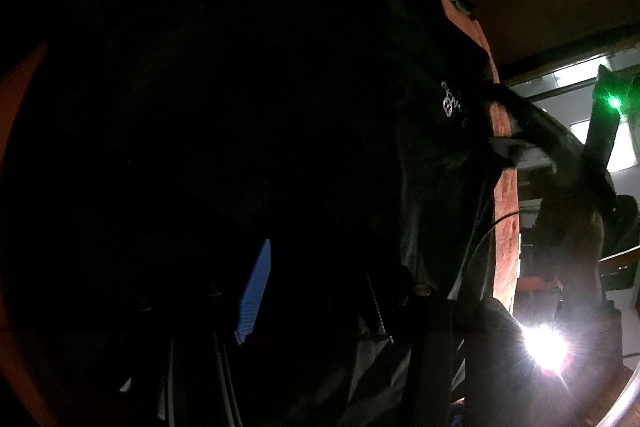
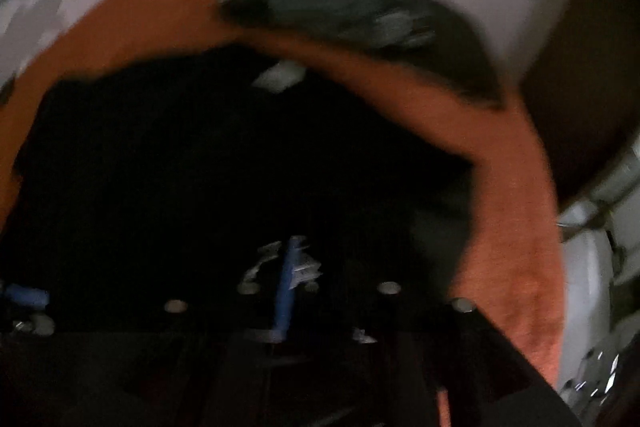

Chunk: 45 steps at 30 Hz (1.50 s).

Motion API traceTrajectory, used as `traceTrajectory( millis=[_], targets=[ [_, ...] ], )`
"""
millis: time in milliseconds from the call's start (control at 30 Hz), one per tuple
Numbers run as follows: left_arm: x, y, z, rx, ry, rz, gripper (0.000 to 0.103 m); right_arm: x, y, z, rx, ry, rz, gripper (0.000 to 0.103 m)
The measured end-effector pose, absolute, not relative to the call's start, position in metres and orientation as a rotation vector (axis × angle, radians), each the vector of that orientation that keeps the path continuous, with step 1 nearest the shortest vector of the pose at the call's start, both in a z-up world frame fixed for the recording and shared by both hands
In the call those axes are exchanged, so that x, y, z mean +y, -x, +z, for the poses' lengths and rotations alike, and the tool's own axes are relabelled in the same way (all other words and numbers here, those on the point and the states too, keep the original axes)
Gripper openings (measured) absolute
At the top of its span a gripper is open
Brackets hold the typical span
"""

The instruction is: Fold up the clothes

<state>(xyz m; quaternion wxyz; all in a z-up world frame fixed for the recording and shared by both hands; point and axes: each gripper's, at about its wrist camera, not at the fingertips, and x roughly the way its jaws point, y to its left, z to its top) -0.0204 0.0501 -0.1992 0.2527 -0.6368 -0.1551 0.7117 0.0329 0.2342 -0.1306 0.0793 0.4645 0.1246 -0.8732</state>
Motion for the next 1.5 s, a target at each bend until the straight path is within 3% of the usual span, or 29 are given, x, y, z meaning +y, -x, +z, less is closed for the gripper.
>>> traceTrajectory(
  millis=[33, 100, 167, 200, 333, 400, 433, 467, 567, 767, 967, 1033, 1067, 1100, 1133, 1167, 1300, 1400, 1467, 1500],
  targets=[
    [0.048, 0.020, -0.199, -0.420, 1.732, 1.936, 0.050, 0.221, -0.041, -0.127, 0.369, -1.377, -2.578, 0.028],
    [0.043, 0.020, -0.198, -0.431, 1.731, 1.938, 0.050, 0.215, -0.065, -0.110, 0.336, -1.331, -2.573, 0.046],
    [0.037, 0.020, -0.198, -0.443, 1.730, 1.940, 0.050, 0.241, -0.086, -0.095, 0.190, -1.313, -2.624, 0.073],
    [0.035, 0.019, -0.198, -0.452, 1.731, 1.942, 0.050, 0.258, -0.096, -0.089, 0.108, -1.305, -2.650, 0.075],
    [0.037, 0.019, -0.196, -0.455, 1.739, 1.925, 0.050, 0.332, -0.123, -0.096, -0.052, -1.249, -2.754, 0.075],
    [0.042, 0.019, -0.193, -0.441, 1.737, 1.918, 0.050, 0.365, -0.127, -0.120, -0.135, -1.340, -2.742, 0.062],
    [0.045, 0.018, -0.190, -0.426, 1.728, 1.920, 0.050, 0.373, -0.129, -0.130, -0.182, -1.374, -2.712, 0.046],
    [0.049, 0.018, -0.187, -0.413, 1.719, 1.921, 0.050, 0.381, -0.132, -0.140, -0.228, -1.408, -2.682, 0.041],
    [0.059, 0.014, -0.181, -0.386, 1.699, 1.915, 0.051, 0.388, -0.135, -0.154, -0.229, -1.423, -2.674, 0.041],
    [0.069, 0.006, -0.185, -0.352, 1.721, 1.884, 0.051, 0.360, -0.107, -0.146, 0.063, -1.308, -2.735, 0.049],
    [0.066, -0.004, -0.190, -0.345, 1.748, 1.866, 0.051, 0.310, -0.071, -0.172, 0.834, -1.365, -2.552, 0.054],
    [0.064, -0.006, -0.189, -0.340, 1.745, 1.865, 0.051, 0.306, -0.074, -0.174, 0.954, -1.326, -2.496, 0.054],
    [0.064, -0.008, -0.189, -0.334, 1.742, 1.869, 0.051, 0.306, -0.077, -0.173, 0.971, -1.283, -2.488, 0.050],
    [0.062, -0.008, -0.189, -0.331, 1.743, 1.873, 0.051, 0.306, -0.081, -0.171, 0.991, -1.233, -2.494, 0.039],
    [0.060, -0.008, -0.190, -0.336, 1.748, 1.875, 0.051, 0.307, -0.084, -0.168, 1.001, -1.191, -2.496, 0.009],
    [0.059, -0.009, -0.190, -0.340, 1.752, 1.877, 0.052, 0.307, -0.088, -0.163, 0.987, -1.171, -2.489, 0.001],
    [0.055, -0.009, -0.192, -0.350, 1.764, 1.875, 0.052, 0.301, -0.118, -0.165, 1.007, -1.146, -2.385, 0.001],
    [0.057, -0.008, -0.192, -0.334, 1.763, 1.878, 0.052, 0.295, -0.135, -0.193, 1.137, -1.219, -2.222, 0.006],
    [0.060, -0.006, -0.191, -0.332, 1.762, 1.874, 0.052, 0.297, -0.138, -0.203, 1.154, -1.274, -2.177, 0.041],
    [0.061, -0.006, -0.190, -0.331, 1.762, 1.873, 0.053, 0.302, -0.138, -0.203, 1.158, -1.284, -2.198, 0.046]
  ],
)
